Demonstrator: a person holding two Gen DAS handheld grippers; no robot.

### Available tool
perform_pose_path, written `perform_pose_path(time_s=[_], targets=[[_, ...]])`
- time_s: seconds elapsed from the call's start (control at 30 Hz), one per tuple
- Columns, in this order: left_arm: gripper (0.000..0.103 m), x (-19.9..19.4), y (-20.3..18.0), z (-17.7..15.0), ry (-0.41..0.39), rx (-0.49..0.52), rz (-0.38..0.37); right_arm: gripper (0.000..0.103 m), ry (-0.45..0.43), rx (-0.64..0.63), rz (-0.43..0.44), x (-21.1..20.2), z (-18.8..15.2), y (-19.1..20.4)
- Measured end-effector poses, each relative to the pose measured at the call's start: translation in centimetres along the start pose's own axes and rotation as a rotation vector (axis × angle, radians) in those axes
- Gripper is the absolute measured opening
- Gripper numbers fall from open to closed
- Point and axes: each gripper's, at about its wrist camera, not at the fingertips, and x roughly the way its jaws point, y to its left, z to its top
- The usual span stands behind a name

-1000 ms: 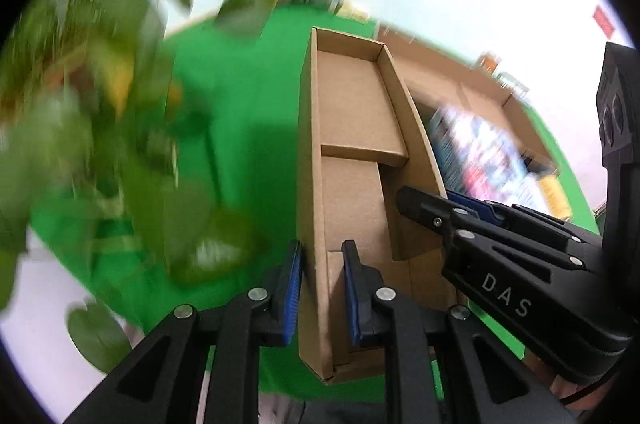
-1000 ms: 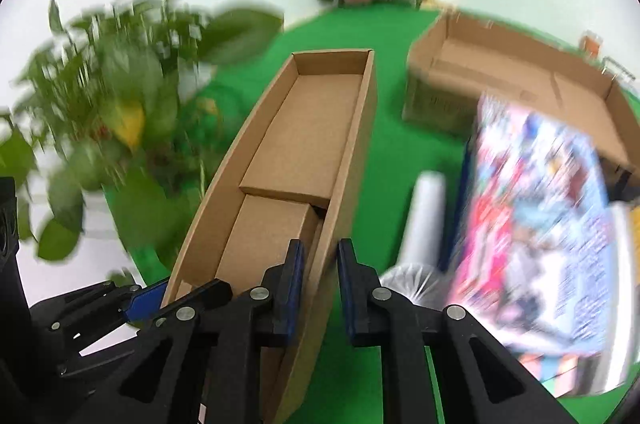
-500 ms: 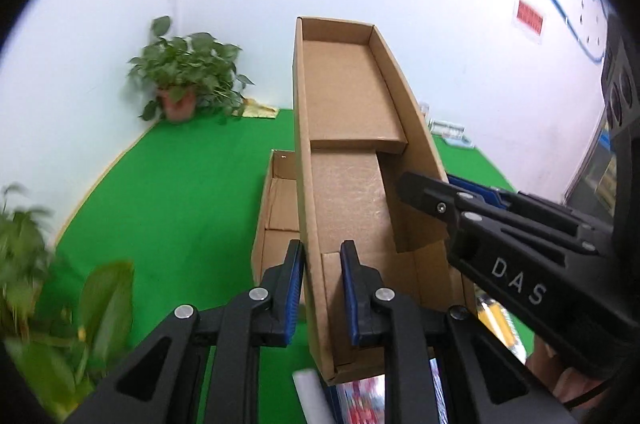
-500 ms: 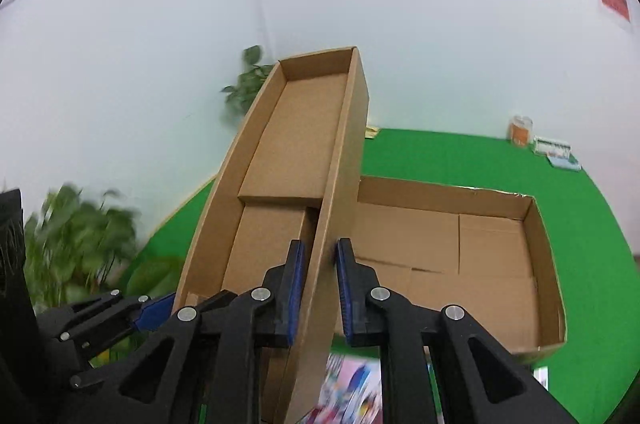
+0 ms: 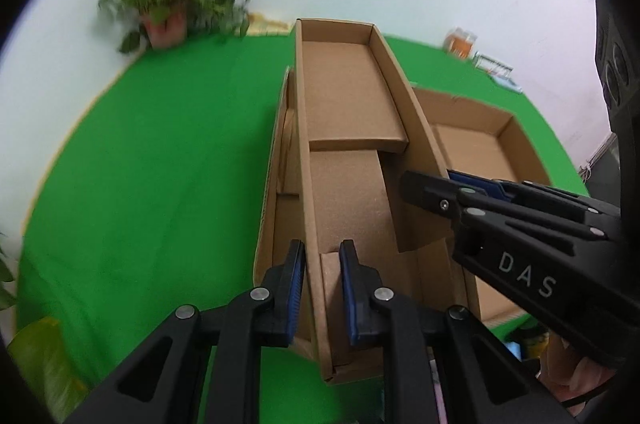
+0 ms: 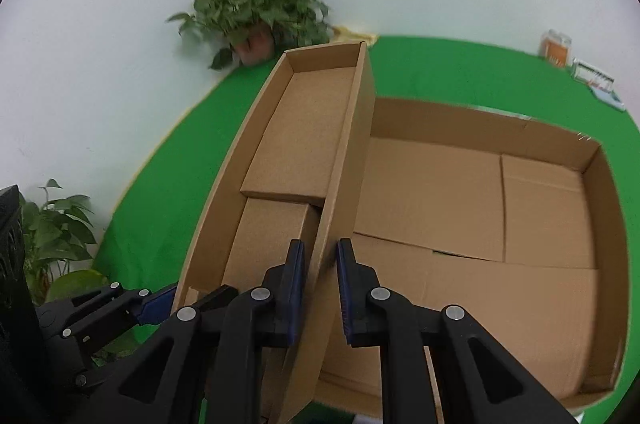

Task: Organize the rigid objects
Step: 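Lift the insert with the left tool and carry it into the open box, then lower the insert into the box and open the left tool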

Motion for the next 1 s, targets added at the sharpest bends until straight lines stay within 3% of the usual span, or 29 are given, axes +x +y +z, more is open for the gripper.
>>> perform_pose_path(time_s=[0.1,0.37,0.53,0.63,0.77,0.8,0.83,0.87,0.9,1.0], targets=[[0.017,2.5,0.6,0.3,0.035,0.009,0.034,0.014,0.068,0.028,0.002,5.0,0.0,-0.6],[0.016,4.9,0.9,-0.7,0.092,0.037,0.125,0.013,0.217,0.067,0.018,12.8,-1.2,-1.6],[0.018,4.2,1.1,-1.9,0.104,0.002,0.135,0.013,0.267,0.078,0.044,15.1,-1.8,-1.7],[0.018,3.2,1.1,-2.4,0.105,-0.011,0.115,0.019,0.299,0.115,0.076,16.2,-2.5,-1.7],[0.019,0.6,1.8,-3.2,0.049,-0.031,0.089,0.027,0.278,0.145,0.122,15.2,-2.8,-2.0],[0.021,-0.2,1.9,-3.4,0.027,-0.034,0.088,0.038,0.243,0.132,0.144,14.0,-2.7,-1.9],[0.032,-1.0,2.1,-3.7,-0.003,-0.037,0.095,0.049,0.209,0.118,0.146,12.4,-2.6,-1.7],[0.05,-1.7,2.2,-3.9,-0.024,-0.04,0.107,0.053,0.171,0.102,0.141,10.9,-2.6,-1.3],[0.058,-2.4,2.2,-4.1,-0.045,-0.048,0.122,0.054,0.135,0.081,0.135,9.3,-2.6,-1.2],[0.062,-4.6,1.7,-4.9,-0.107,-0.06,0.103,0.054,0.099,0.043,0.088,5.6,-3.7,-0.8]])
